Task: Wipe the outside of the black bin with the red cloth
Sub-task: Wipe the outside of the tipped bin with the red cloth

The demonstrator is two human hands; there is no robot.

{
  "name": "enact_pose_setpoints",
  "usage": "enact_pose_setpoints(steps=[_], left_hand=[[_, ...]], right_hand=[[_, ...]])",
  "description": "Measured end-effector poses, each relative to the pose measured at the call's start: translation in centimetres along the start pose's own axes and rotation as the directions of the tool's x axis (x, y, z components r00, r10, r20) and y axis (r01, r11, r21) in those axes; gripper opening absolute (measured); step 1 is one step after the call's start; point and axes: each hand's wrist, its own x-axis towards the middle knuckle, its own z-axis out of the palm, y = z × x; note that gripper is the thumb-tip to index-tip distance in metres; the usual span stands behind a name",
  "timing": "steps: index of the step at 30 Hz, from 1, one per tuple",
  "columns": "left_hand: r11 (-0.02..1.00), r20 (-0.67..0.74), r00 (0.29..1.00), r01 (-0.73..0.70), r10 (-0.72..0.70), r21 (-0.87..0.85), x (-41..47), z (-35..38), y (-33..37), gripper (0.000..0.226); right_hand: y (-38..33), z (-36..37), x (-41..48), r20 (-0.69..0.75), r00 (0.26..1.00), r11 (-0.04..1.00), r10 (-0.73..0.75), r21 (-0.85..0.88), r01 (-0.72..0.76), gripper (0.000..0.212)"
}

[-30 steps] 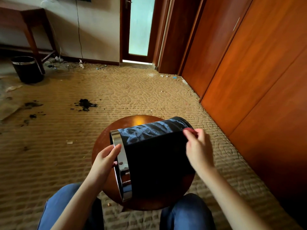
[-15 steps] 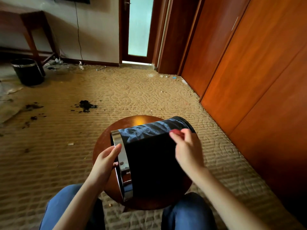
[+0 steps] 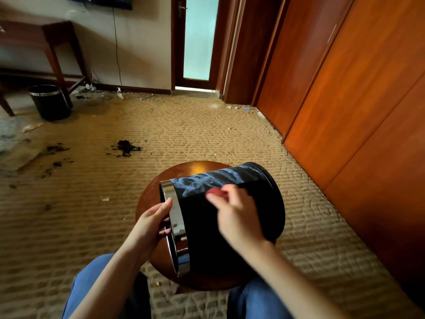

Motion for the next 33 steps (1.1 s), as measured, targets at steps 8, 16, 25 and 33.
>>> enact_pose_setpoints(steps=[8, 16, 25, 33], left_hand=[[0.998, 0.019, 0.998, 0.054, -0.054, -0.024, 0.2, -0.3, 0.5, 0.027], [0.999, 0.045, 0.999, 0.008, -0.009, 0.038, 0.7, -0.6, 0.7, 0.035], [0.998, -0.008, 0.999, -0.036, 0.037, 0.055, -0.1, -0.1, -0.1, 0.030], [0.997, -0.012, 0.998, -0.062, 0.063, 0.053, 0.7, -0.1, 0.5, 0.033]], right_hand=[[-1.8, 0.9, 0.0, -0.026, 0.982, 0.982, 0.187, -0.032, -0.188, 0.020], [-4.4, 0.2, -1.5, 0.038, 0.989, 0.988, -0.146, 0.055, 0.144, 0.037], [-7.0, 1.7, 1.4, 0.013, 0.983, 0.979, -0.183, 0.095, 0.181, 0.022], [-5.0, 1.1, -1.6, 0.012, 0.968, 0.965, -0.251, 0.076, 0.250, 0.028]])
